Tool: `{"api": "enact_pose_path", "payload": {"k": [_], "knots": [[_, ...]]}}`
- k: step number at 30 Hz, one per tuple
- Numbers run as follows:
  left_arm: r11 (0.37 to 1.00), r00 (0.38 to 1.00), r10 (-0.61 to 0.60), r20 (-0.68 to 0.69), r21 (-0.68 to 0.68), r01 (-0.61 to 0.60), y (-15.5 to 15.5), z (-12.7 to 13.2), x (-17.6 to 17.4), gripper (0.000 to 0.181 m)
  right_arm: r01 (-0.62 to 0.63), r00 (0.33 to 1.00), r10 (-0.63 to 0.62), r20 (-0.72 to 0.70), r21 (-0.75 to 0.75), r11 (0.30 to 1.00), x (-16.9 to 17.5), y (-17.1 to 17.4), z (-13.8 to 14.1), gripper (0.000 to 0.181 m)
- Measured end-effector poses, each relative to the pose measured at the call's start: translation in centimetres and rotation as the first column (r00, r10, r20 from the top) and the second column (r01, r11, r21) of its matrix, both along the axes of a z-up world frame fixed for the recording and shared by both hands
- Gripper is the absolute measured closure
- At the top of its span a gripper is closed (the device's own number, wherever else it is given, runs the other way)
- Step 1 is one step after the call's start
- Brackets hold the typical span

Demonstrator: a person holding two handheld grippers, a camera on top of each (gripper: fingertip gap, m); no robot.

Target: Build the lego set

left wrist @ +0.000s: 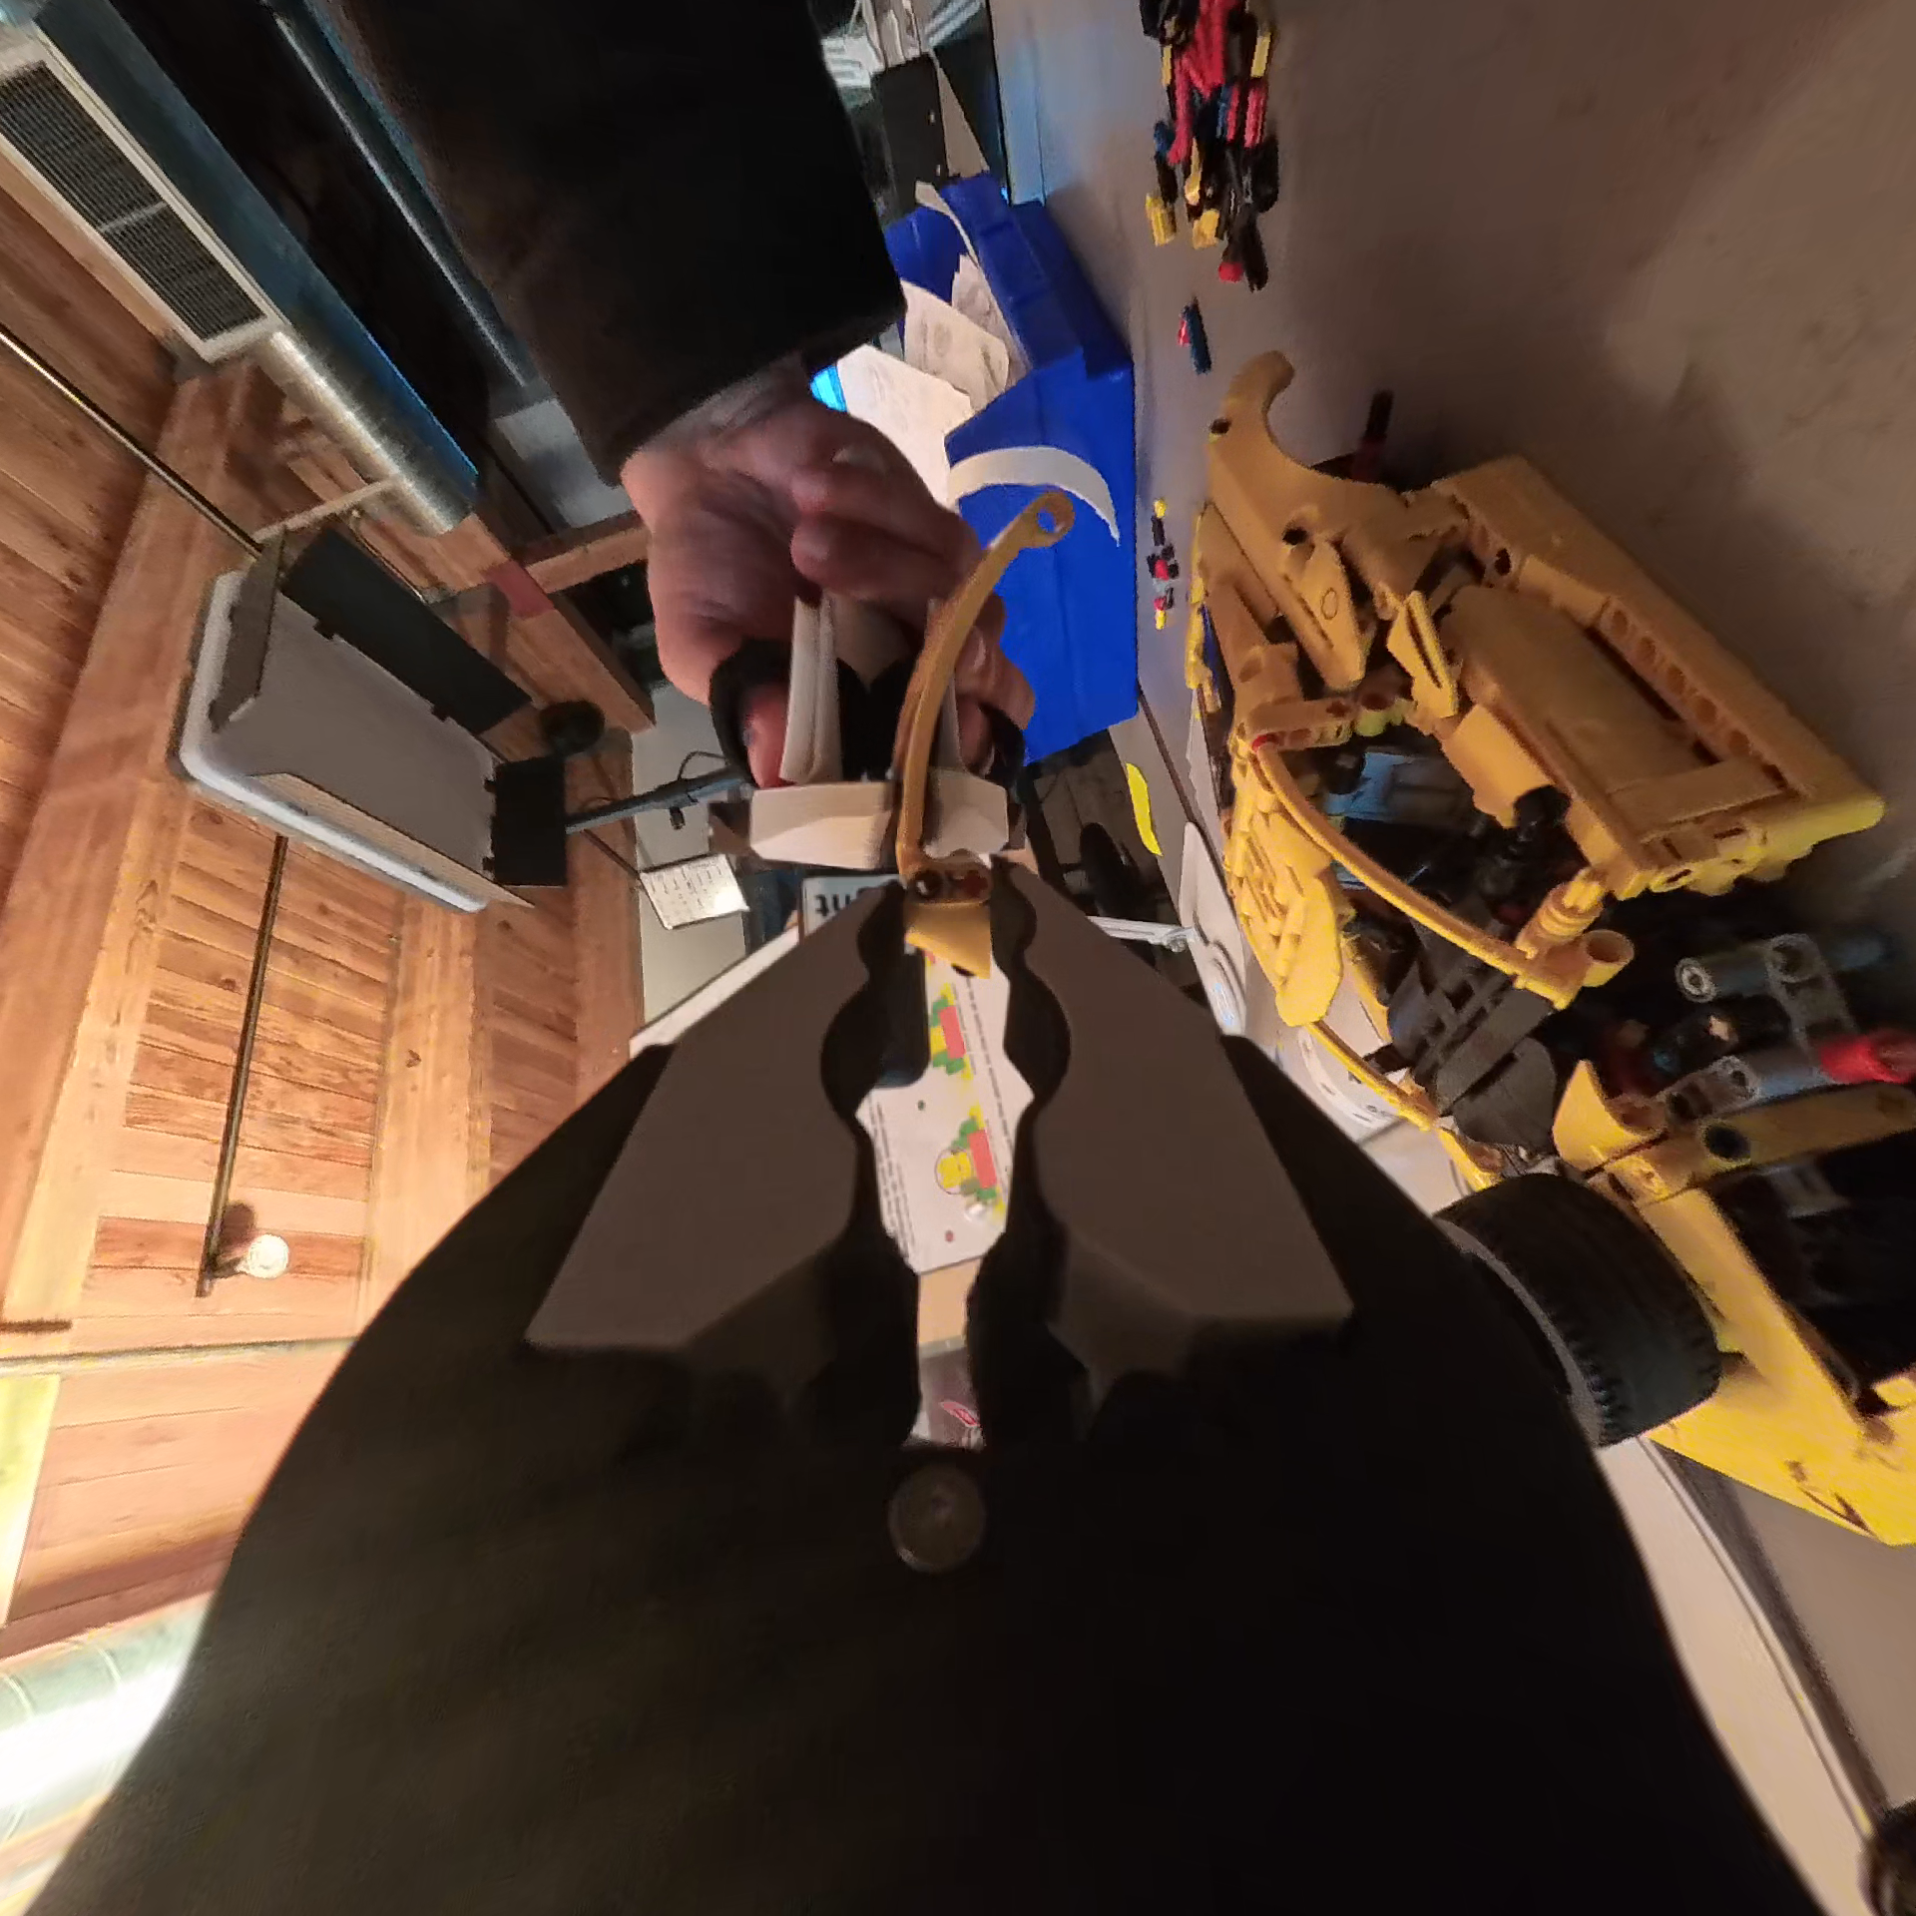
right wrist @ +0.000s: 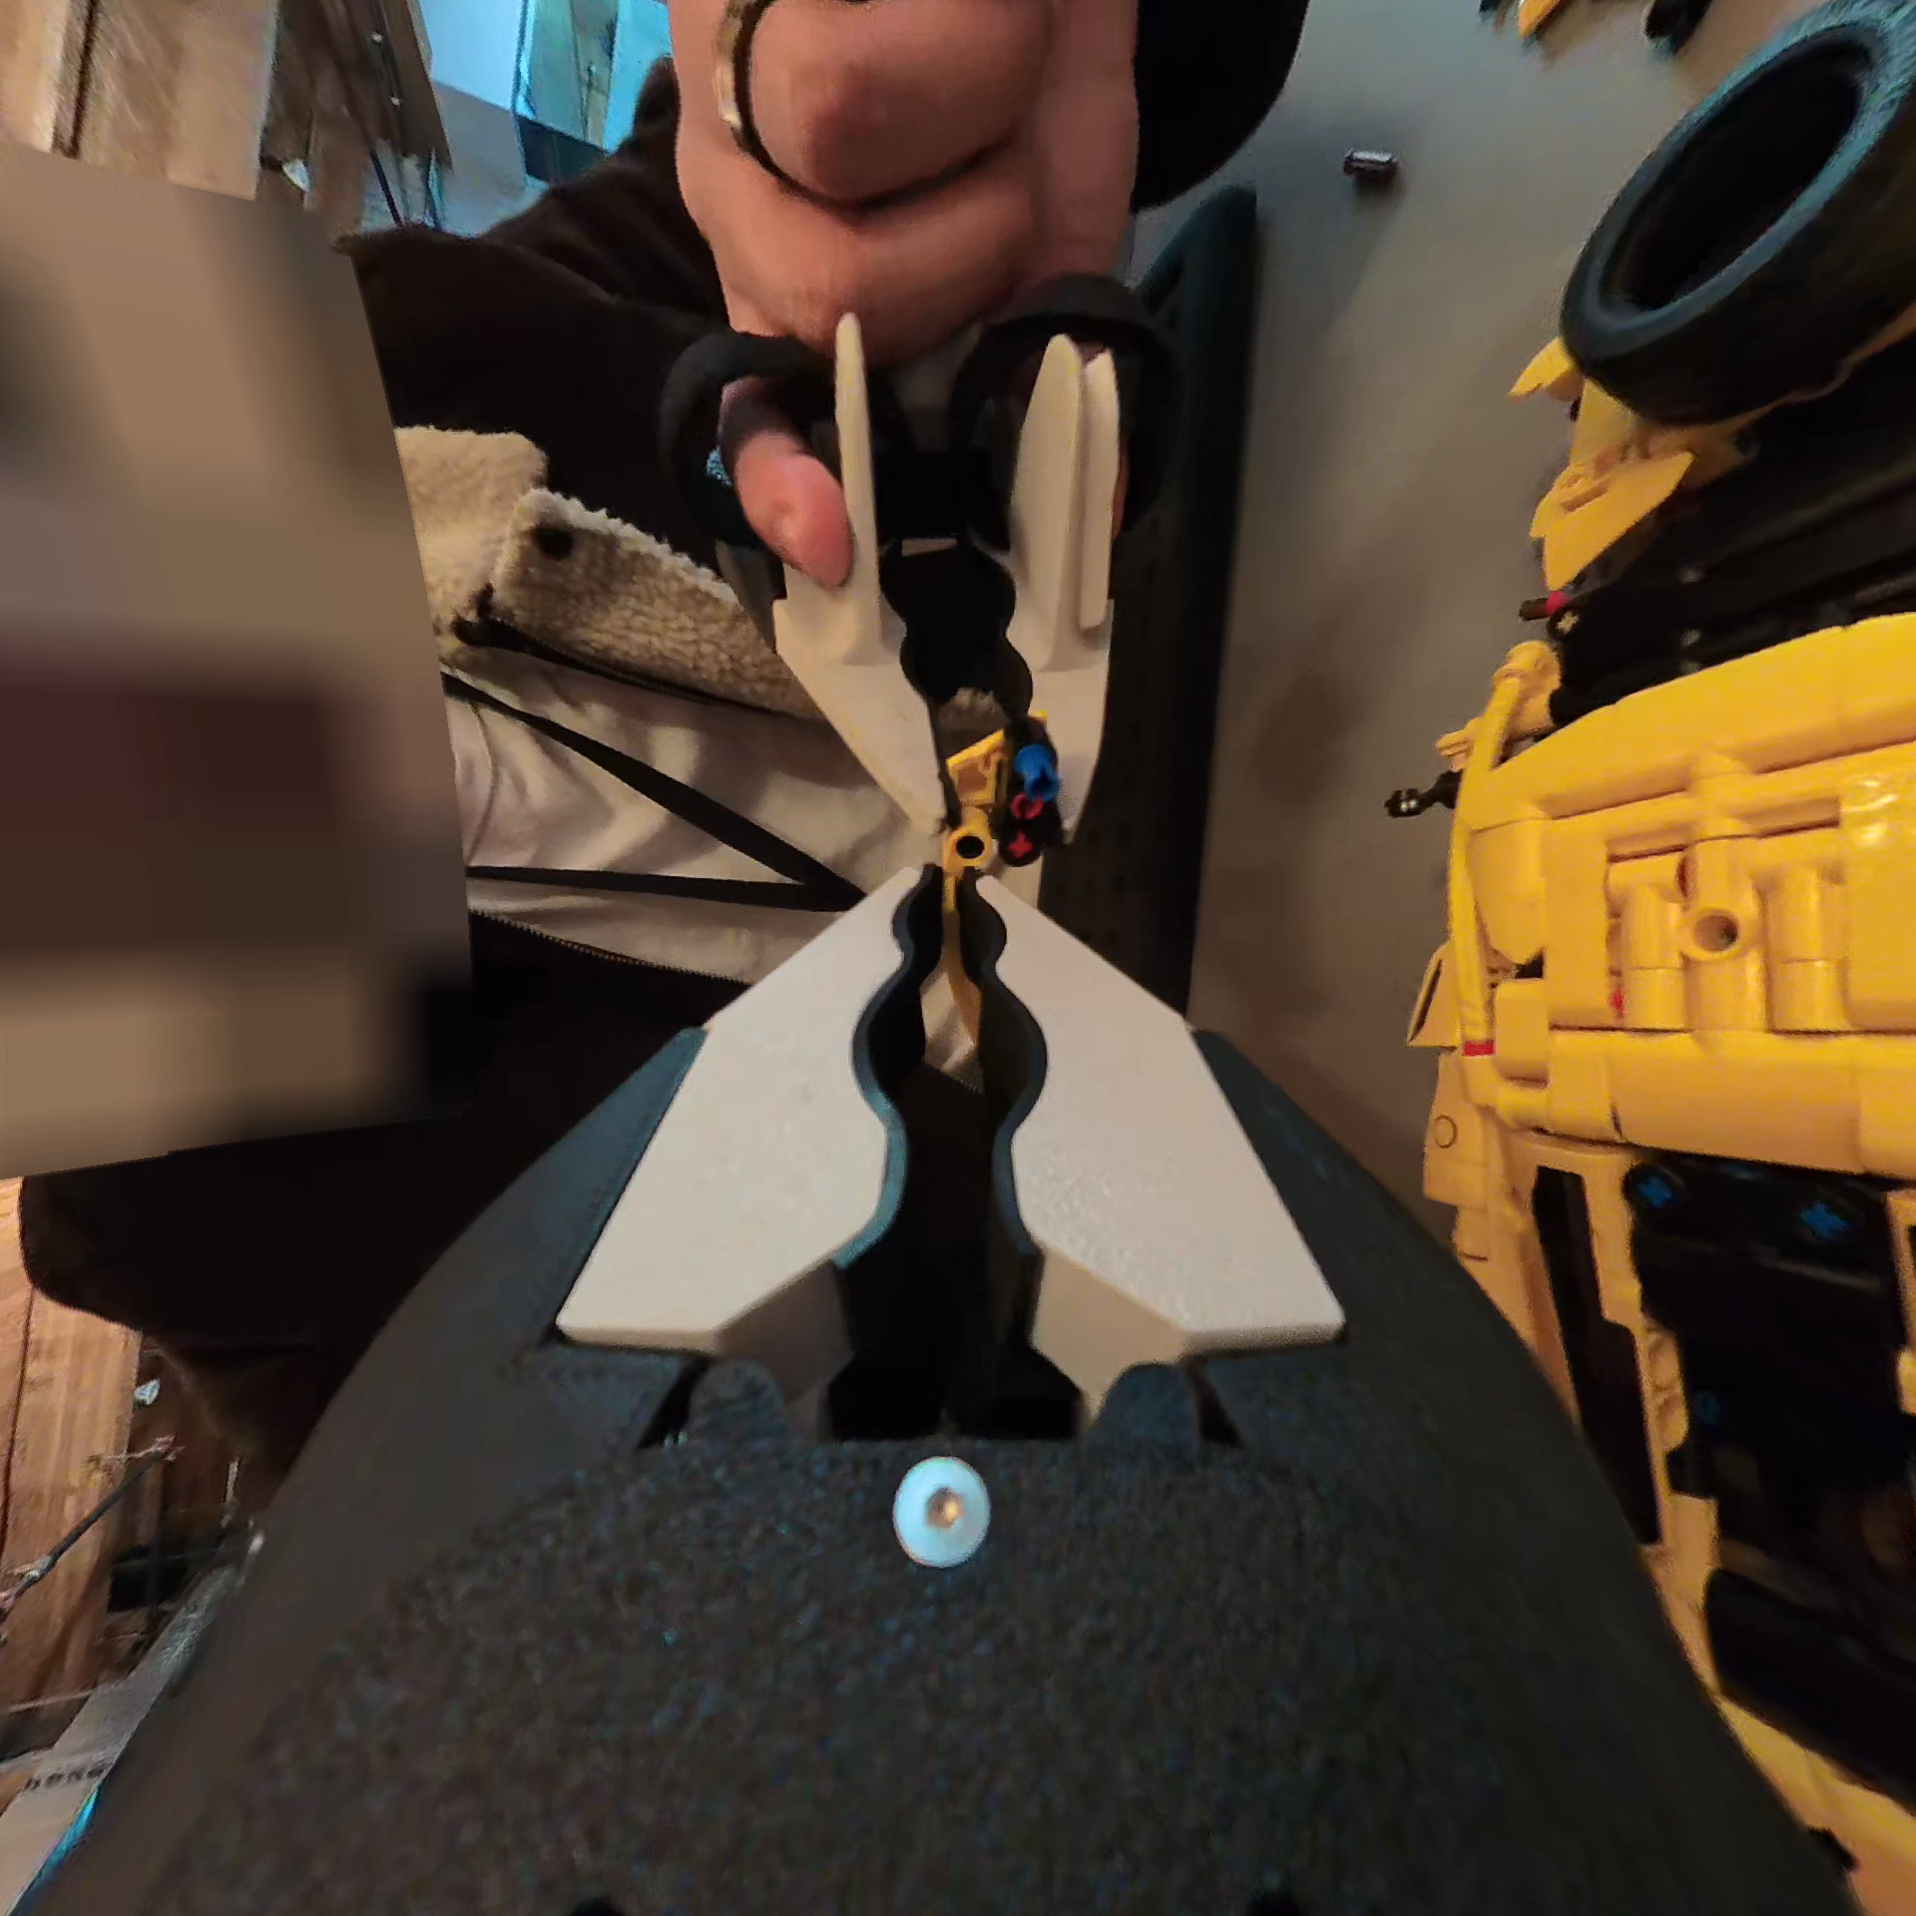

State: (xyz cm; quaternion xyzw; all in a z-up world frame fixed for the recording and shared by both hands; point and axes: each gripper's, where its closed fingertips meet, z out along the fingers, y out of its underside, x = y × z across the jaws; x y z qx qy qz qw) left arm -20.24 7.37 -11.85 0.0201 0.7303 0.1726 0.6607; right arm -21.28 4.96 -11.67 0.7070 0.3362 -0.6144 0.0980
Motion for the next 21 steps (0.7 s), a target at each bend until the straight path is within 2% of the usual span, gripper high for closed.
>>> {"api": "enact_pose_path", "payload": {"k": [2,4,7,8,10,12,14,18,21], "knots": [[1.0,1.0,0.016,0.012,-0.027,-0.016,0.4,0.0,0.1,0.166,0.023,1.0,-0.023,-0.013,0.009,1.0,0.1,0.3,-0.1,0.18],[0.995,0.998,0.054,0.021,-0.085,-0.052,0.9,-0.4,0.2,0.166,0.059,0.998,-0.06,0.009,0.083,0.995,0.2,1.0,-0.5,0.177],[0.944,0.991,0.13,0.042,-0.311,-0.111,1.7,-0.8,0.2,0.166,0.137,0.985,-0.164,0.052,0.34,0.931,1.5,3.3,-0.4,0.165],[0.904,0.985,0.168,0.039,-0.403,-0.139,2.2,-1.0,0.1,0.165,0.187,0.972,-0.229,0.047,0.434,0.881,1.9,4.5,0.1,0.156],[0.806,0.973,0.227,0.049,-0.57,-0.159,2.8,-1.3,-0.1,0.165,0.272,0.942,-0.335,-0.027,0.648,0.712,2.2,6.4,1.5,0.136],[0.711,0.954,0.295,0.054,-0.679,-0.181,3.5,-1.7,-0.4,0.165,0.316,0.906,-0.415,-0.081,0.782,0.537,1.6,7.0,2.0,0.133],[0.659,0.941,0.336,0.048,-0.725,-0.199,4.2,-2.2,-0.8,0.165,0.304,0.892,-0.444,-0.08,0.835,0.459,0.3,6.4,0.9,0.128],[0.672,0.932,0.357,0.062,-0.71,-0.21,5.0,-2.4,-1.8,0.165,0.372,0.831,-0.541,-0.127,0.85,0.372,-0.5,7.1,-1.4,0.132],[0.699,0.937,0.345,0.065,-0.684,-0.21,4.7,-2.7,-1.9,0.165,0.456,0.811,-0.554,-0.189,0.797,0.395,-0.9,7.3,-2.2,0.139]]}}
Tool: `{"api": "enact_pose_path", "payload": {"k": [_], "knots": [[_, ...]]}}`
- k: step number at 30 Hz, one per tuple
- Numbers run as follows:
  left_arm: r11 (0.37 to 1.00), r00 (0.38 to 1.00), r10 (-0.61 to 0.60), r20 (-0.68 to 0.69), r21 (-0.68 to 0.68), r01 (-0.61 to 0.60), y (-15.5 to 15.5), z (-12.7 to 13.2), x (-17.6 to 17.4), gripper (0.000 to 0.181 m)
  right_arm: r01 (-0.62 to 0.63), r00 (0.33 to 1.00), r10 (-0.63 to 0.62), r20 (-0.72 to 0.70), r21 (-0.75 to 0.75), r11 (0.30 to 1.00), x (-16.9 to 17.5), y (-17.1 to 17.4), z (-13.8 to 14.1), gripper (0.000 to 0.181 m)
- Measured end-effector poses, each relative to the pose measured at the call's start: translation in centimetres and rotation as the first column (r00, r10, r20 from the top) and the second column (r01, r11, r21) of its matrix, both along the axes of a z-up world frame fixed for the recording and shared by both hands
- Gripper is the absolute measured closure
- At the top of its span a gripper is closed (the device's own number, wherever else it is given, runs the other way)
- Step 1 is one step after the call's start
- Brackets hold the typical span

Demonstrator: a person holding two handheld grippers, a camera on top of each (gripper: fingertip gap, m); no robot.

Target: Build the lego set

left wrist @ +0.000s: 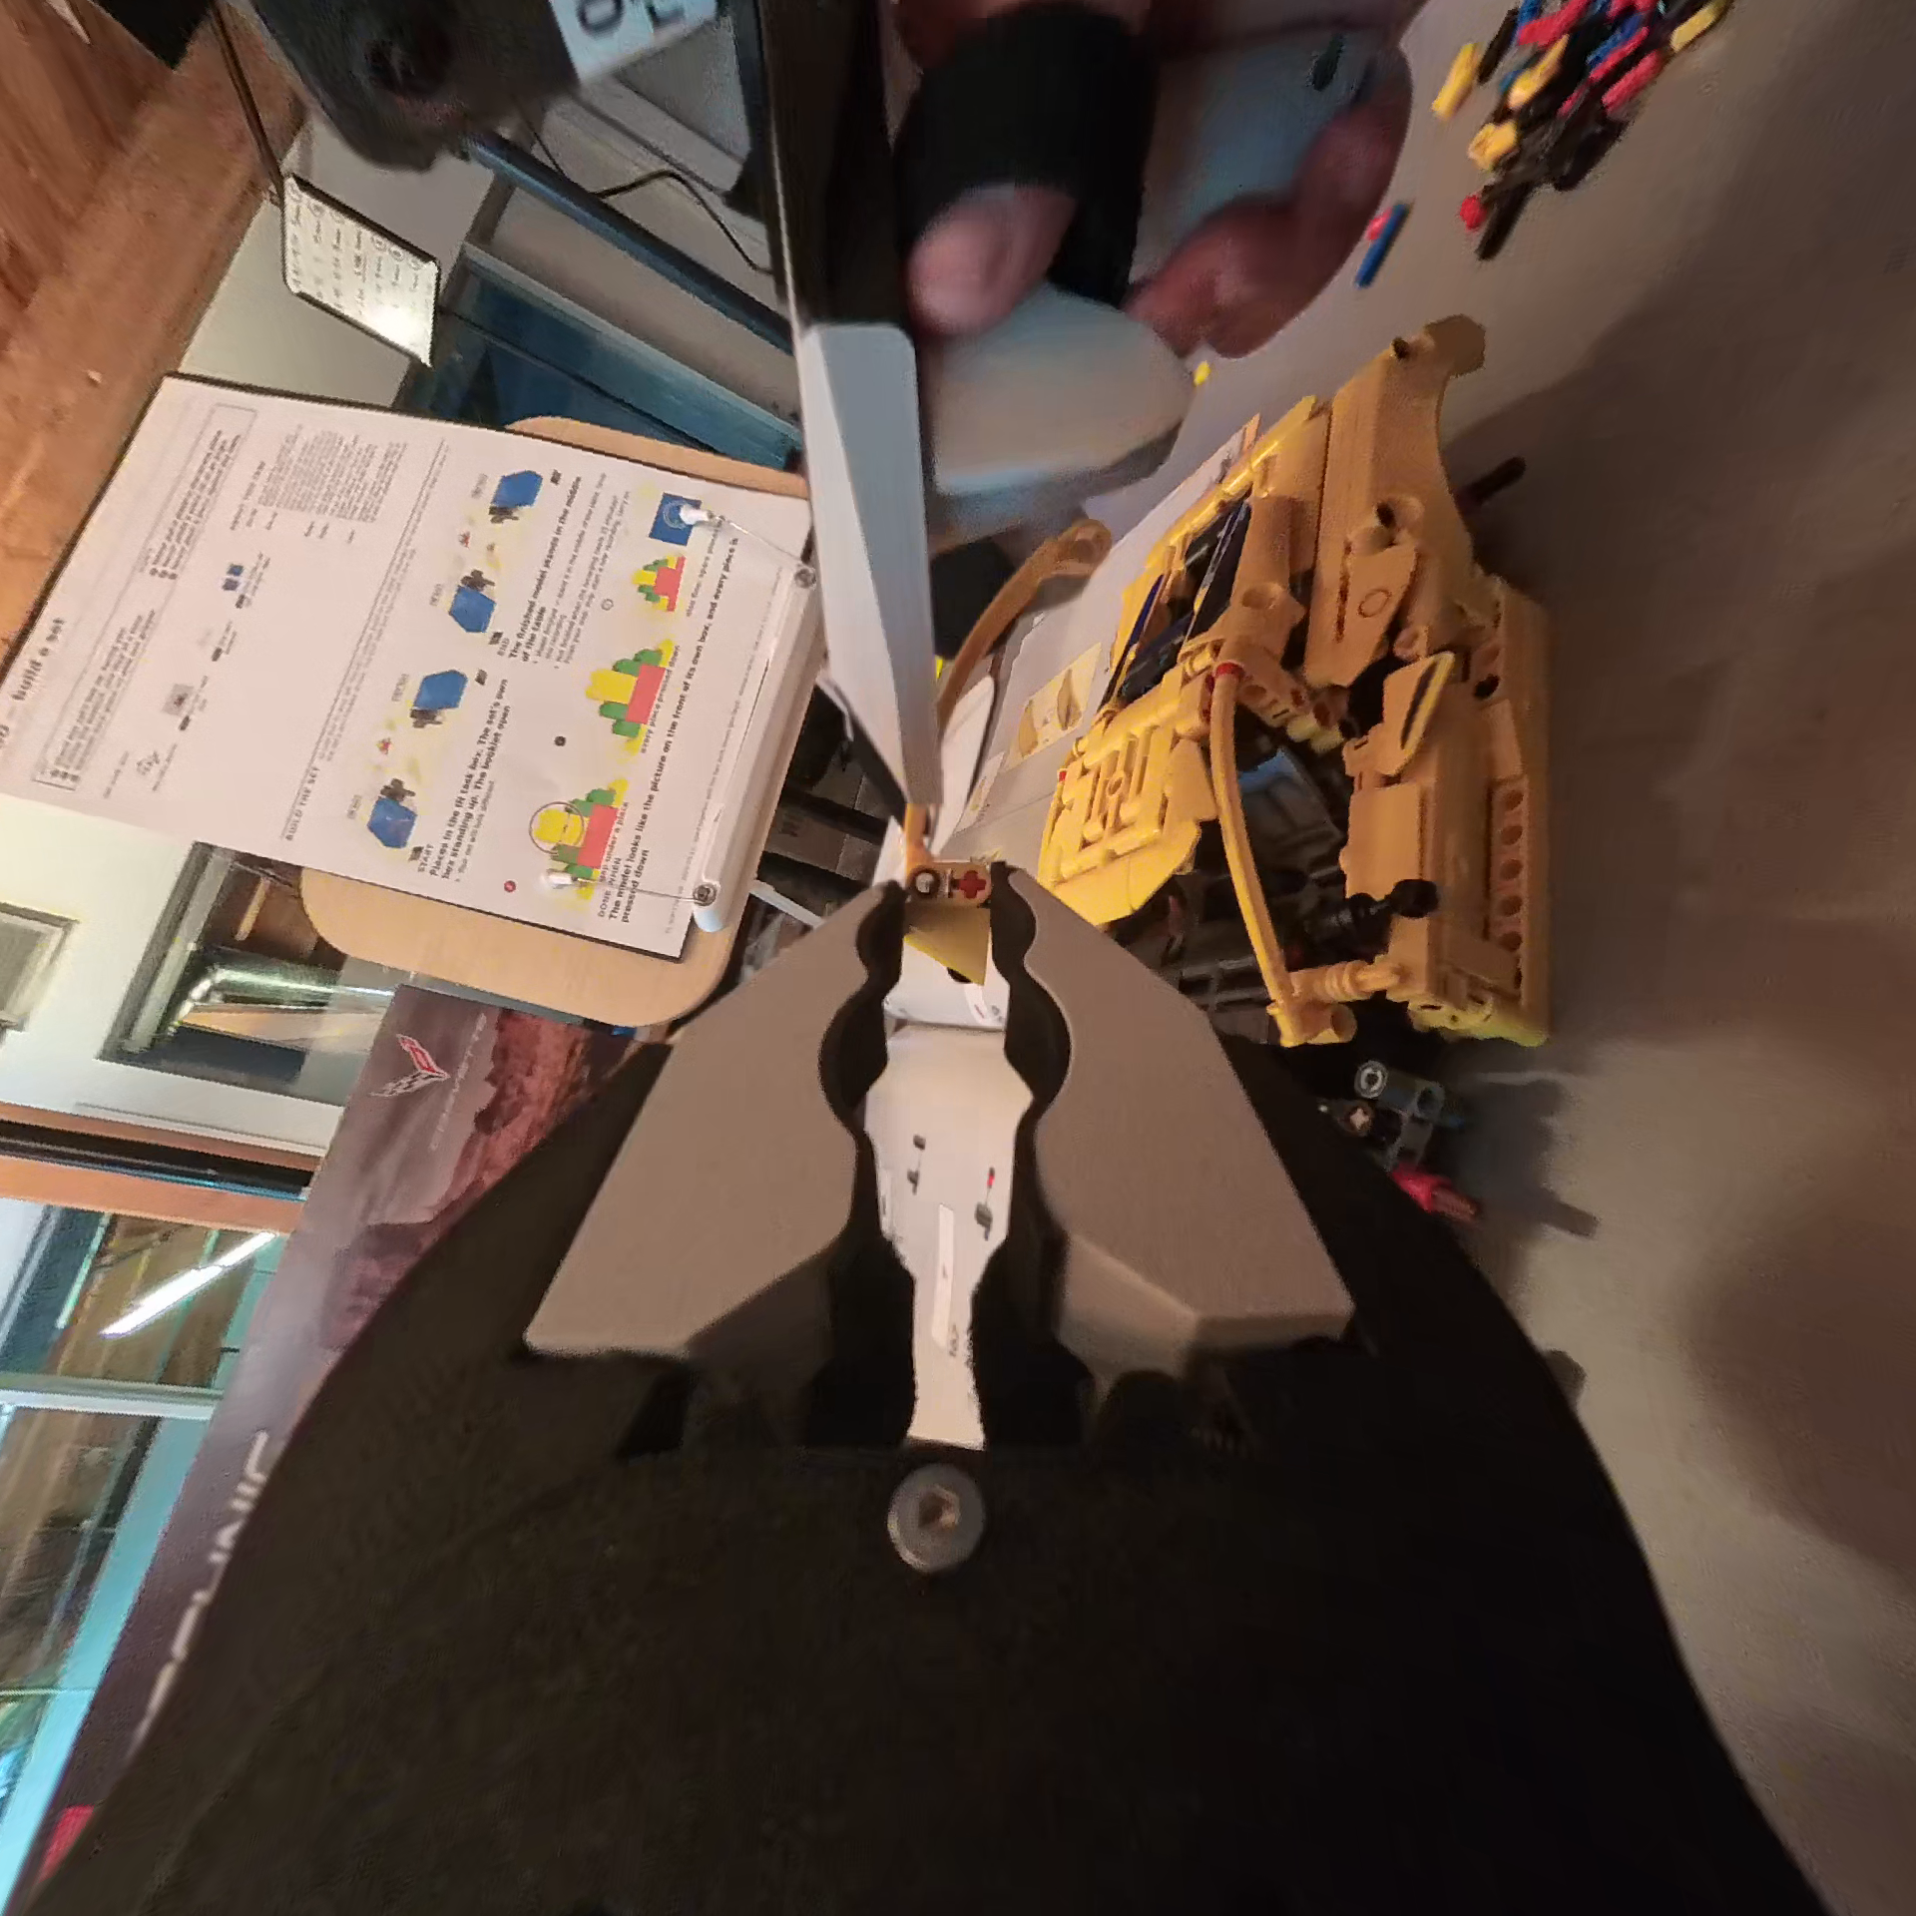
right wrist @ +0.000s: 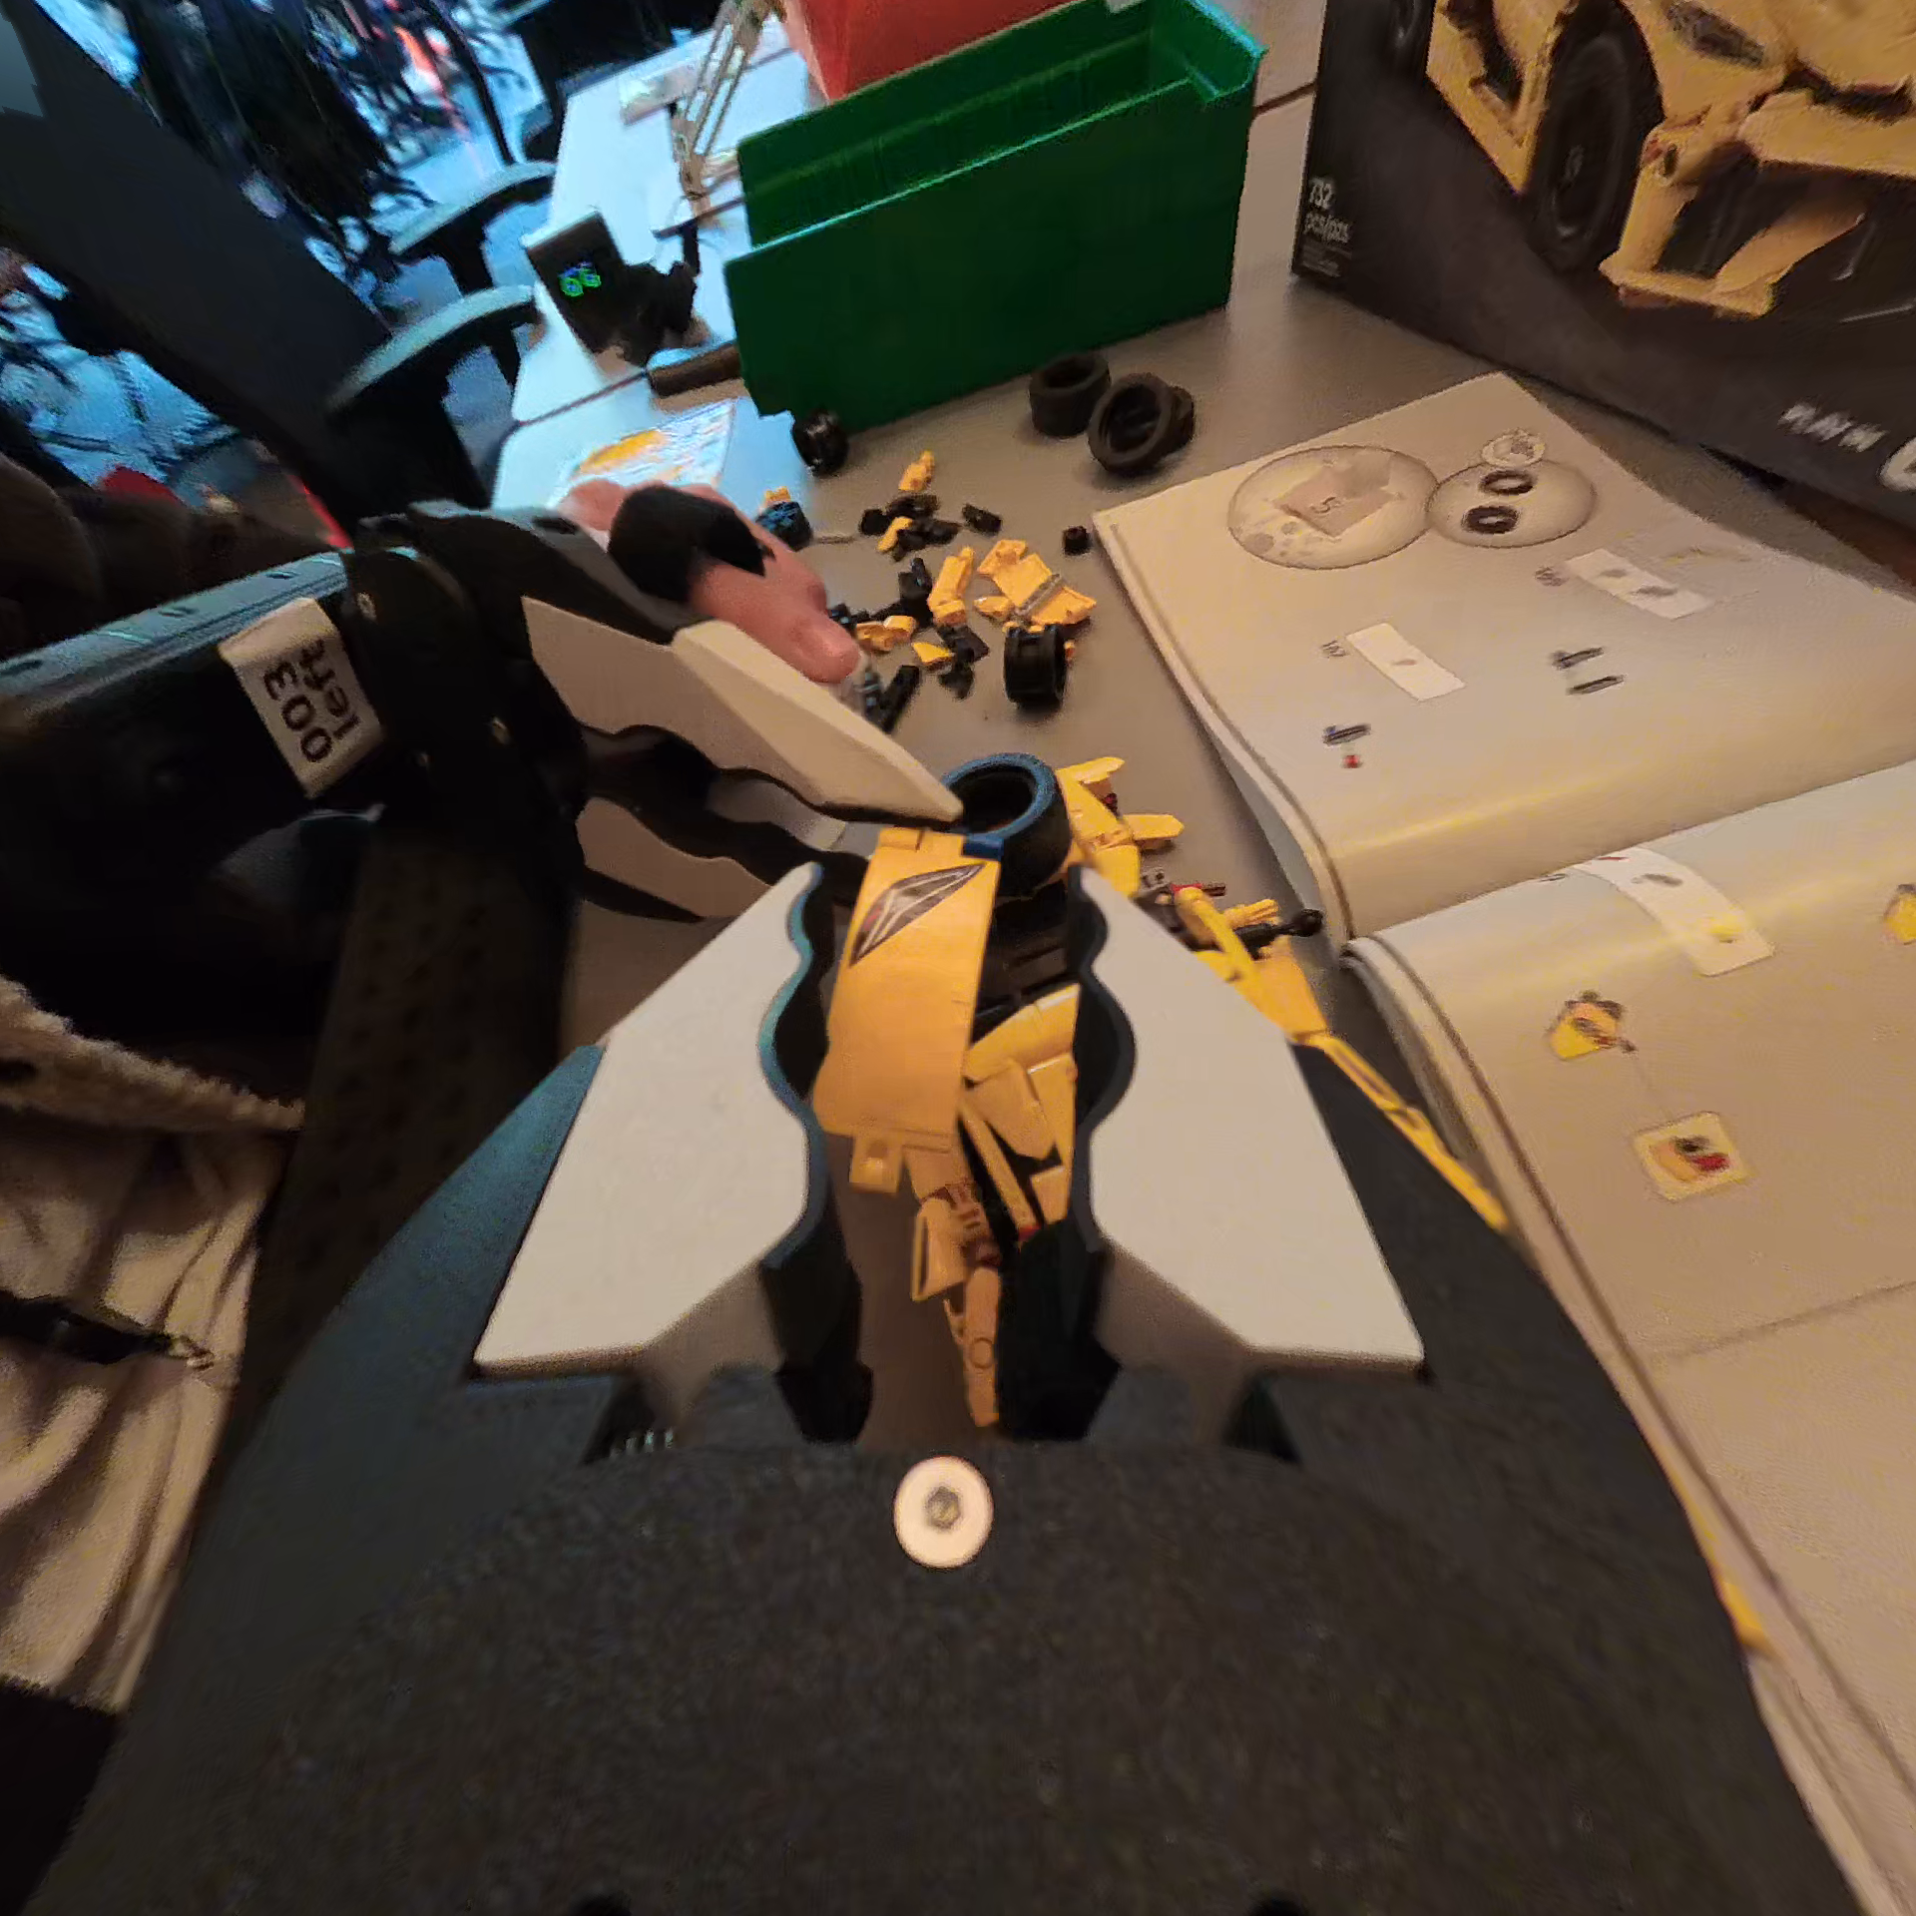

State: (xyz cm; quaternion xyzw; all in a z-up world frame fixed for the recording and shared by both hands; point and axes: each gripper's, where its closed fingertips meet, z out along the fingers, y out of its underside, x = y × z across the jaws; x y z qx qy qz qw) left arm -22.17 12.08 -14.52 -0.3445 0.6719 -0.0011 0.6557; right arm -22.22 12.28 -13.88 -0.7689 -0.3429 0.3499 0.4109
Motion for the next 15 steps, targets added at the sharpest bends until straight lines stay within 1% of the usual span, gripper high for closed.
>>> {"api": "enact_pose_path", "payload": {"k": [1,3,7,10,12,14,15], "knots": [[1.0,1.0,0.003,-0.007,0.011,-0.003,0.0,0.0,0.0,0.165,-0.023,1.0,0.023,-0.013,-0.027,0.999,-0.4,-0.3,-0.3,0.147],[1.0,1.0,0.003,-0.004,-0.006,-0.003,0.0,0.0,0.0,0.165,-0.028,1.0,0.028,0.001,-0.031,0.999,-0.9,-0.3,-0.8,0.153],[1.0,1.0,0.017,-0.009,-0.014,-0.017,0.2,0.1,-0.2,0.165,0.011,1.0,-0.011,-0.02,-0.022,1.0,-1.5,0.3,-0.8,0.154],[0.998,0.998,0.055,-0.01,-0.003,-0.055,0.5,0.2,-0.3,0.165,0.06,0.998,-0.06,0.004,0.013,0.998,-1.6,0.7,-0.7,0.156],[0.996,0.996,0.085,-0.008,0.01,-0.085,0.6,0.4,-0.4,0.165,0.099,0.995,-0.098,-0.022,0.024,0.995,-1.7,1.1,-0.3,0.156],[0.995,0.995,0.1,-0.011,-0.004,-0.1,0.7,0.3,-0.4,0.165,0.121,0.992,-0.121,-0.047,-0.005,0.993,-1.8,1.2,-0.5,0.157],[0.995,0.995,0.101,-0.009,-0.02,-0.101,0.7,0.2,-0.4,0.165,0.12,0.992,-0.121,-0.034,-0.008,0.993,-1.7,1.1,-0.6,0.156]]}}
